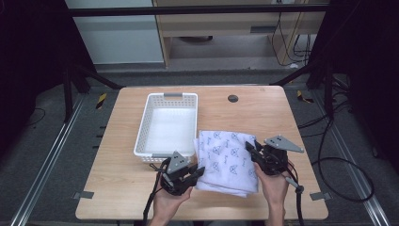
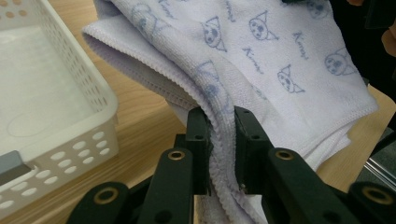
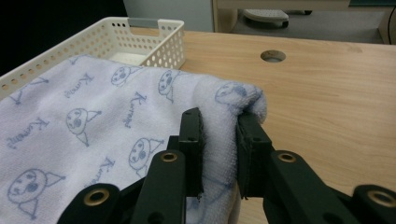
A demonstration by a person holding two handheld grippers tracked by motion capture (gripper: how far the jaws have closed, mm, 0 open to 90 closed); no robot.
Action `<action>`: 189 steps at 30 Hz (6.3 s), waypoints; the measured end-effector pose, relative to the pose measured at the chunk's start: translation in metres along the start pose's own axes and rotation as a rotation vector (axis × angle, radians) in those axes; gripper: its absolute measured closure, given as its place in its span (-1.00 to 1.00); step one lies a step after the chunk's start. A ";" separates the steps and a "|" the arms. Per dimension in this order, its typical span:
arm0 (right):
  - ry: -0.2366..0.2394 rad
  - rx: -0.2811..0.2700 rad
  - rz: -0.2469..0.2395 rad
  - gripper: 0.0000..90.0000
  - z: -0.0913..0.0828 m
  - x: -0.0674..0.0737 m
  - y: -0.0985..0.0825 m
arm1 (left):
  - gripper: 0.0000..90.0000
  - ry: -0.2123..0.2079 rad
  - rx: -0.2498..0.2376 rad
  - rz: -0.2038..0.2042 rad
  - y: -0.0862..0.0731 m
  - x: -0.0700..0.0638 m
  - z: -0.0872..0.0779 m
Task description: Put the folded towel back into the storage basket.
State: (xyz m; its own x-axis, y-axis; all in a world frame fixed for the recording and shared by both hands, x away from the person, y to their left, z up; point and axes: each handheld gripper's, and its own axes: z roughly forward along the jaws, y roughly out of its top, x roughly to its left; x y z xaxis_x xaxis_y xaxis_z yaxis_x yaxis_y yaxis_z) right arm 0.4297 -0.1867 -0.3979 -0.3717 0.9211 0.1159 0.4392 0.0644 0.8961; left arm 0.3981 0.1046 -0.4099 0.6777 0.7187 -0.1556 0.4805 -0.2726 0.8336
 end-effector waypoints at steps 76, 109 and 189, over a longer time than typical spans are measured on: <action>0.106 -0.113 -0.093 0.66 0.110 0.098 0.104 | 0.72 0.200 -0.169 -0.150 0.029 0.132 -0.064; 0.141 -0.091 -0.109 0.67 0.171 0.118 0.100 | 0.71 0.286 -0.144 -0.219 0.015 0.172 -0.054; 0.083 0.128 -0.181 0.28 0.228 0.113 0.047 | 0.48 0.378 0.019 -0.187 -0.010 0.187 -0.010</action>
State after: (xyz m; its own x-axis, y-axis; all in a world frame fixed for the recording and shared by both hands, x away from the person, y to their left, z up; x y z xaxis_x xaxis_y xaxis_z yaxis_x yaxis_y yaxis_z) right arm 0.5948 0.0079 -0.4406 -0.5173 0.8558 -0.0022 0.4574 0.2786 0.8445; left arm 0.5143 0.2480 -0.4418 0.3276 0.9401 -0.0948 0.5883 -0.1244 0.7990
